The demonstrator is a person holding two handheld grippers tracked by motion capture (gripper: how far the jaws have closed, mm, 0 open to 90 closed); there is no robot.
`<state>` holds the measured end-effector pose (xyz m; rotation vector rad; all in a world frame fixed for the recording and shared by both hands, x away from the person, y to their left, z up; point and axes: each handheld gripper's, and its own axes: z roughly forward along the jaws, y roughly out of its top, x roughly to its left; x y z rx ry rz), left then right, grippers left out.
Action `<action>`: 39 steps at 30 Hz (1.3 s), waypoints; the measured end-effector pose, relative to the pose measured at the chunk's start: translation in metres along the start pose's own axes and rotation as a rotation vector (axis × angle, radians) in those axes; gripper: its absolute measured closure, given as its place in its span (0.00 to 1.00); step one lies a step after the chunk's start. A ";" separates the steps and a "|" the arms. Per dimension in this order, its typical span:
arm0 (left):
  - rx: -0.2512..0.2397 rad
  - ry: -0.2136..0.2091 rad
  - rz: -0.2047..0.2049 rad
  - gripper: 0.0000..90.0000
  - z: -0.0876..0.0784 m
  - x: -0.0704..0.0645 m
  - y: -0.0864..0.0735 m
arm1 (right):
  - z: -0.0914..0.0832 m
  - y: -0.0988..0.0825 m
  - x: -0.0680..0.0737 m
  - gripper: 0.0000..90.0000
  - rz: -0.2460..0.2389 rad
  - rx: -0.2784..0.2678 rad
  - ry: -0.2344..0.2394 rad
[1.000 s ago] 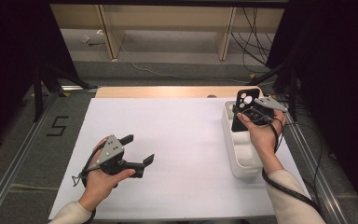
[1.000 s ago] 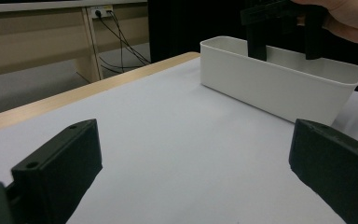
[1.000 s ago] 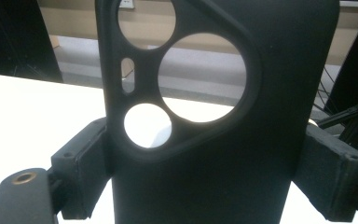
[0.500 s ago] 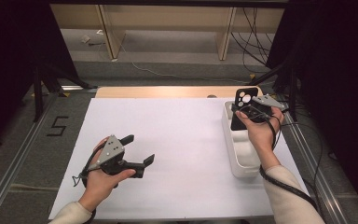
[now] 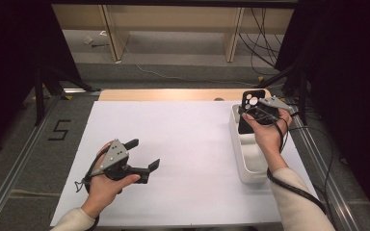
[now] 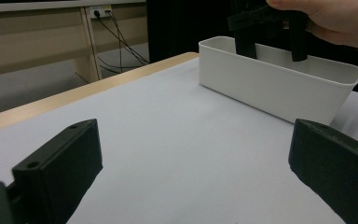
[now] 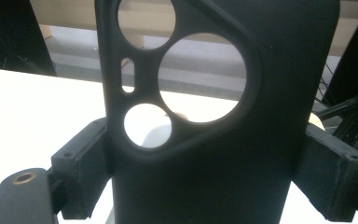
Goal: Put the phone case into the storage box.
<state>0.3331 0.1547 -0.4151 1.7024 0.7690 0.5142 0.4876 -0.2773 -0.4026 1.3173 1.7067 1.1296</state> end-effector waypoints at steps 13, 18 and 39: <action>0.002 -0.003 0.004 0.02 0.000 -0.001 0.000 | 0.010 0.002 0.001 0.17 -0.012 0.015 -0.007; 0.001 -0.002 -0.001 0.02 0.001 0.000 0.000 | 0.014 0.003 0.003 0.17 -0.021 0.022 -0.007; 0.000 -0.007 0.005 0.02 0.001 -0.001 0.000 | 0.026 0.003 0.003 0.17 -0.034 0.041 -0.021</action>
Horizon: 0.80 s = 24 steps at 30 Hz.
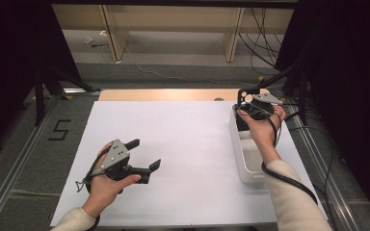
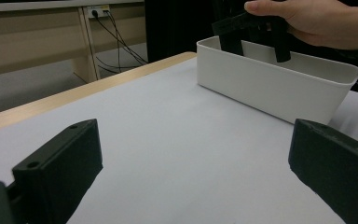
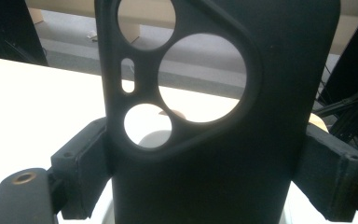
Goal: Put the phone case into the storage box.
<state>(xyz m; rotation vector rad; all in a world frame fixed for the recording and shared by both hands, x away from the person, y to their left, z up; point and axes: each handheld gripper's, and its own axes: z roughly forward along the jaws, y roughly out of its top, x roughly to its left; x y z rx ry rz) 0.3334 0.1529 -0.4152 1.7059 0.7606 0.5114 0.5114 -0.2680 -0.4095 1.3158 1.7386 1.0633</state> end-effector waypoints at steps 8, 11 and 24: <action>-0.001 -0.001 0.001 0.02 0.000 0.000 0.000 | 0.004 0.000 0.001 0.17 -0.014 0.006 -0.004; -0.001 -0.002 0.000 0.02 0.000 0.000 0.000 | 0.006 0.000 0.001 0.17 -0.018 0.010 -0.005; 0.001 -0.001 -0.002 0.03 0.001 -0.001 0.000 | 0.010 0.000 0.001 0.17 -0.023 0.019 -0.009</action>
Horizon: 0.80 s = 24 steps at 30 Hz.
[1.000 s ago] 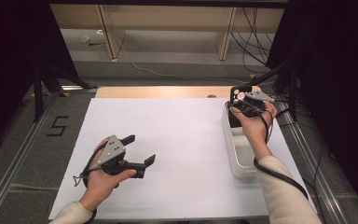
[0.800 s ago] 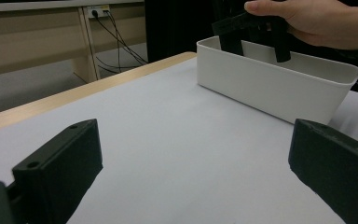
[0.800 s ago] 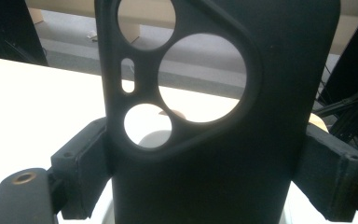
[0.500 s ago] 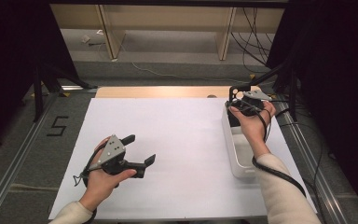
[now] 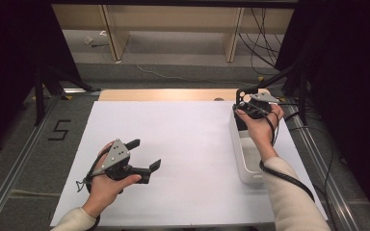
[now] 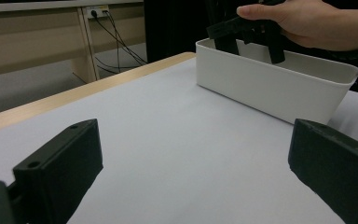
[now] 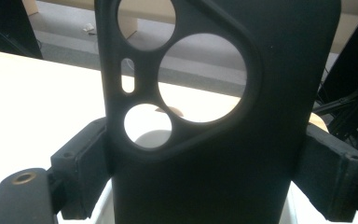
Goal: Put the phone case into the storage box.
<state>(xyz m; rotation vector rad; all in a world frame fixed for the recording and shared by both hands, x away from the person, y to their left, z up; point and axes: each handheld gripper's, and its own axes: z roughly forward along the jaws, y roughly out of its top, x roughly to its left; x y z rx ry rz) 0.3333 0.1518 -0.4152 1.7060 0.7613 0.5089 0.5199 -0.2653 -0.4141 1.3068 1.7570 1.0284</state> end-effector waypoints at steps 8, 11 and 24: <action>0.000 0.001 0.000 0.03 0.000 0.000 0.000 | 0.003 -0.002 0.000 0.17 0.000 0.012 -0.001; 0.000 -0.001 -0.001 0.03 0.000 0.000 0.000 | 0.004 -0.003 -0.001 0.17 -0.005 0.015 0.000; 0.001 -0.003 0.001 0.03 0.000 0.000 0.000 | 0.007 -0.005 0.000 0.16 -0.005 0.019 0.003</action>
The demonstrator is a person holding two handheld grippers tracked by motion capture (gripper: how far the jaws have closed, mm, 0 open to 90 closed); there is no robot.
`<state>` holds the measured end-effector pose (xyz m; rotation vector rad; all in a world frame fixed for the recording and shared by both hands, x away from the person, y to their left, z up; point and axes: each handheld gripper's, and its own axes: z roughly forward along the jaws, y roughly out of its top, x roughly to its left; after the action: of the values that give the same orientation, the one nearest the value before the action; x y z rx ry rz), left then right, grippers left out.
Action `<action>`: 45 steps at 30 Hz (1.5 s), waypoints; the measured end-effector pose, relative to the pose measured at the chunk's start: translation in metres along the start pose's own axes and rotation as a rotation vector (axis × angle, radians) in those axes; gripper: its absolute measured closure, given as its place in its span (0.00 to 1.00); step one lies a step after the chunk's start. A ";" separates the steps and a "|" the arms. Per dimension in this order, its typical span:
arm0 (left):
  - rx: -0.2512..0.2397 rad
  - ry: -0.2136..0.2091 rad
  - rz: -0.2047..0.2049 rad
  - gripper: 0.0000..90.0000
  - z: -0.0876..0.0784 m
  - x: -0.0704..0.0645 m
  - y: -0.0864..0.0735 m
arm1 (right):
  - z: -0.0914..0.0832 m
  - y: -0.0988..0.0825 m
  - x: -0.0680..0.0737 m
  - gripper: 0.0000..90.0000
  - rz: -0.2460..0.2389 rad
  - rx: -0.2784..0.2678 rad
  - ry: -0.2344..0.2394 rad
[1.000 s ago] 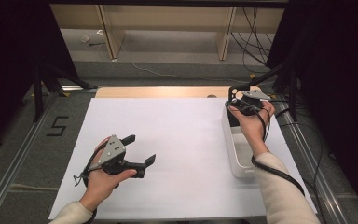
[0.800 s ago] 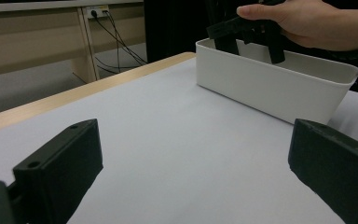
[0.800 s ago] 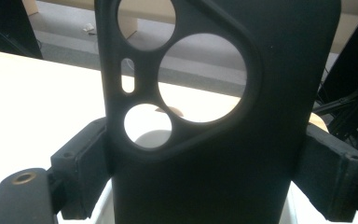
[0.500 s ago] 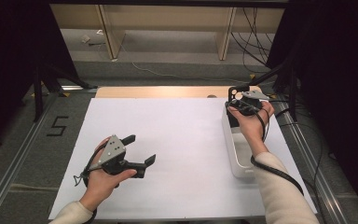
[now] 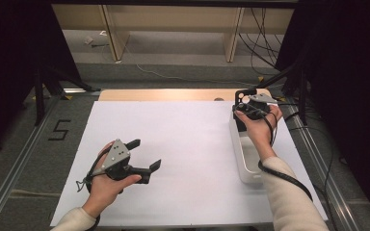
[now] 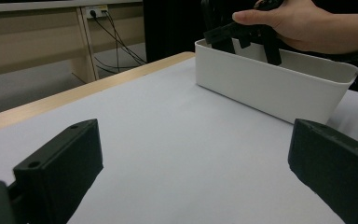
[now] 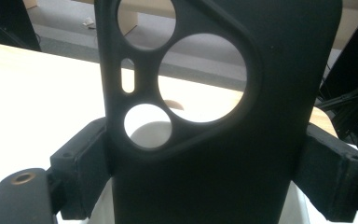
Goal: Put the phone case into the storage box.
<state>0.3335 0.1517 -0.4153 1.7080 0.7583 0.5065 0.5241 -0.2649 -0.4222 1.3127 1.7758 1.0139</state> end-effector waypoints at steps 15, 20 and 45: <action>-0.001 -0.001 -0.001 0.03 0.000 0.000 0.000 | 0.003 -0.004 0.000 0.16 0.008 0.009 0.004; 0.000 -0.001 0.000 0.03 0.000 0.000 0.000 | 0.004 -0.003 -0.001 0.16 0.011 0.009 0.004; 0.003 -0.004 0.000 0.03 0.000 0.001 0.000 | 0.009 -0.006 -0.008 0.15 0.020 0.036 0.025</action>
<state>0.3342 0.1520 -0.4155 1.7109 0.7570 0.5023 0.5314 -0.2720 -0.4308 1.3482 1.8108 1.0184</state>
